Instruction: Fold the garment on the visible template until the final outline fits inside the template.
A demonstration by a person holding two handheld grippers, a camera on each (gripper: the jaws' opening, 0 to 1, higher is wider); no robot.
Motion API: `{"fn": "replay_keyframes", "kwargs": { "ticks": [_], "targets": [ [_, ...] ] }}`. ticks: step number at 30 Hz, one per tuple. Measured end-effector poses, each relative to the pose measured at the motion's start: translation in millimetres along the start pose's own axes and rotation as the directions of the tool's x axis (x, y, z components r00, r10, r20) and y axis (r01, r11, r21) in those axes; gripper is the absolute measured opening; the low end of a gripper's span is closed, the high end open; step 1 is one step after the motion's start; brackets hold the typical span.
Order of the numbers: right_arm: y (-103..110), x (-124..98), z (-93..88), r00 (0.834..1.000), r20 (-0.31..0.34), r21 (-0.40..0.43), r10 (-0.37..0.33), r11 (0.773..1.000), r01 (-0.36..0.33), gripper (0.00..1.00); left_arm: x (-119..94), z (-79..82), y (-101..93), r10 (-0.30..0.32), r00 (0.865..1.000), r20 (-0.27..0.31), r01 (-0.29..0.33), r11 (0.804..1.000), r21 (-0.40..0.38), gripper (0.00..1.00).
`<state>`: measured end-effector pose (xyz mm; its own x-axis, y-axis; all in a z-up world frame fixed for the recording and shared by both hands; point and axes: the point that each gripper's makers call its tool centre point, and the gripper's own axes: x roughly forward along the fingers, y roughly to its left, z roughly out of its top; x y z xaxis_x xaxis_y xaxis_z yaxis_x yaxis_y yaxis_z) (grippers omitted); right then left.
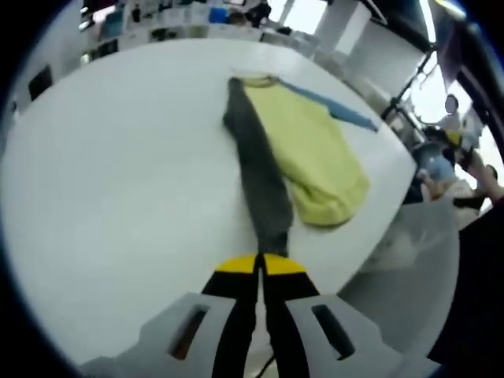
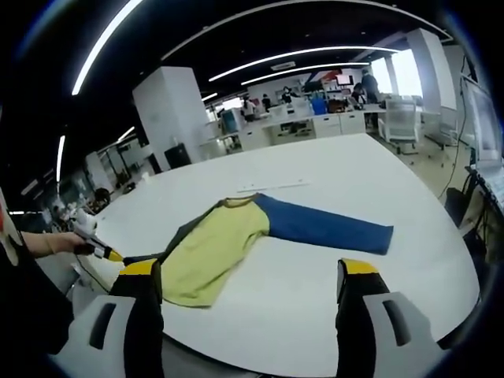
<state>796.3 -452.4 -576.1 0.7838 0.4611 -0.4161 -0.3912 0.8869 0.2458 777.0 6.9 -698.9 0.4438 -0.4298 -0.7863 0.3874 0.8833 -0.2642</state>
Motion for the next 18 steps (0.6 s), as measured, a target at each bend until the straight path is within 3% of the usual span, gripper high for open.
{"fn": "replay_keyframes", "kwargs": {
  "ticks": [18],
  "targets": [
    [-2.6,-1.1,-0.1,1.0,-0.001,0.008,-0.014,1.0,0.014,0.91,-41.5,43.0,65.2,0.119,0.991,0.054,-0.12,0.993,0.016,0.0]
  ]
}}
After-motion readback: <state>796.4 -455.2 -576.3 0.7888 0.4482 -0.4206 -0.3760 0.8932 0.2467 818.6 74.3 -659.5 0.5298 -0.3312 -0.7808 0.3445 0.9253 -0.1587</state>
